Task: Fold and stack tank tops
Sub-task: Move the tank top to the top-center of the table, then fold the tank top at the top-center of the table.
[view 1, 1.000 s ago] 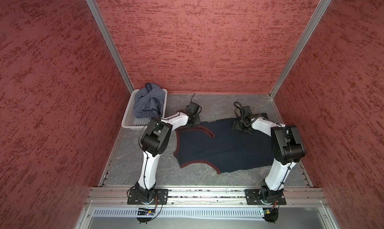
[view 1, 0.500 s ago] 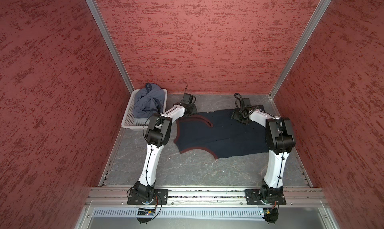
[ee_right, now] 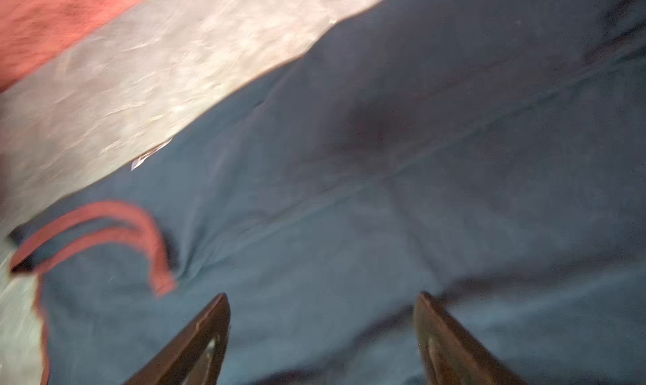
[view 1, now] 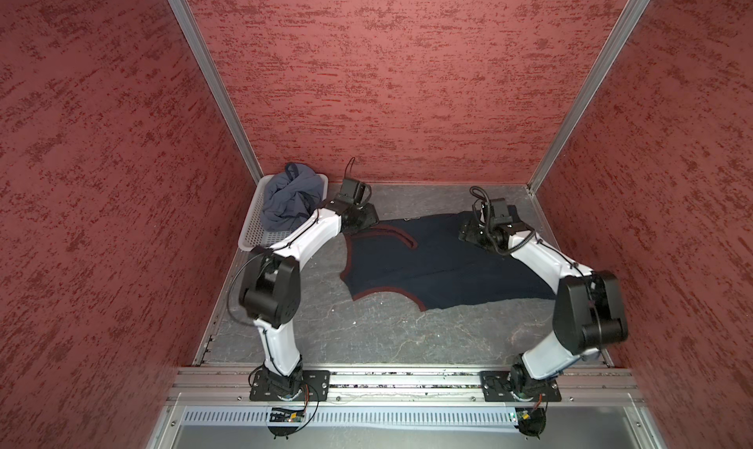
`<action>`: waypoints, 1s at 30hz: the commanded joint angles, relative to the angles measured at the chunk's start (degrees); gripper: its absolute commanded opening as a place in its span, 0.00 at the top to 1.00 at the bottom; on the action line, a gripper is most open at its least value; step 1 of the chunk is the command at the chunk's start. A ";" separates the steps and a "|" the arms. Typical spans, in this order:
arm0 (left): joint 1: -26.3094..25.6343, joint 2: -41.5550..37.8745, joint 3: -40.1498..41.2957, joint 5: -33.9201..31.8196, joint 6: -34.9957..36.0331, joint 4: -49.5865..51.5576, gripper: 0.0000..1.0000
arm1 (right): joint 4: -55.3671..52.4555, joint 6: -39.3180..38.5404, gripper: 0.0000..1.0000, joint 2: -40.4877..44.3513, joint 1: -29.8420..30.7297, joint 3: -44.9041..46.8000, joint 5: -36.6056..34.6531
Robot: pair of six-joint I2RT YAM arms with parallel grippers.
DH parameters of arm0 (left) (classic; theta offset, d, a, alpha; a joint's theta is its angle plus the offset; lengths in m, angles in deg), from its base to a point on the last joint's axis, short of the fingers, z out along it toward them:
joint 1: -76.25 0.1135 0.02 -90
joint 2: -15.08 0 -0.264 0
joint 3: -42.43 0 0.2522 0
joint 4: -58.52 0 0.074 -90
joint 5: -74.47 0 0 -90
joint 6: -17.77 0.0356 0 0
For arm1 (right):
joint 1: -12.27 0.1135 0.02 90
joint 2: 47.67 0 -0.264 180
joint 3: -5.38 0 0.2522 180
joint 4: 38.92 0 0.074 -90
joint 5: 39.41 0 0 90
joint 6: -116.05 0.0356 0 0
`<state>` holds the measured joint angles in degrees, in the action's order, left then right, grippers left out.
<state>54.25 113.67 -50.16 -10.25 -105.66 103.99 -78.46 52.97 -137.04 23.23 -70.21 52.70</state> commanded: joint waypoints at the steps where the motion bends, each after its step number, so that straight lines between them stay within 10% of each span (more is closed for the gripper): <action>1: -0.72 -6.97 13.56 -1.99 -3.47 -0.44 0.36 | -3.90 2.31 0.16 4.68 1.71 7.28 -2.06; 7: -4.64 -16.76 28.91 -2.55 -7.24 -1.58 0.36 | -4.51 5.99 0.17 13.07 0.34 16.08 -3.95; 14: -12.10 -8.93 28.11 -3.00 -9.79 -5.98 0.38 | 0.80 8.19 0.19 11.11 -2.94 22.19 -1.35; 30: -0.16 1.99 23.44 -3.83 -2.75 -11.15 0.43 | 6.36 9.75 0.20 4.94 0.67 22.09 3.76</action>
<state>53.11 113.85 -26.16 -12.17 -111.69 91.49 -69.35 61.56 -131.90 23.50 -47.72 54.71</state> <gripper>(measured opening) 0.566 0.798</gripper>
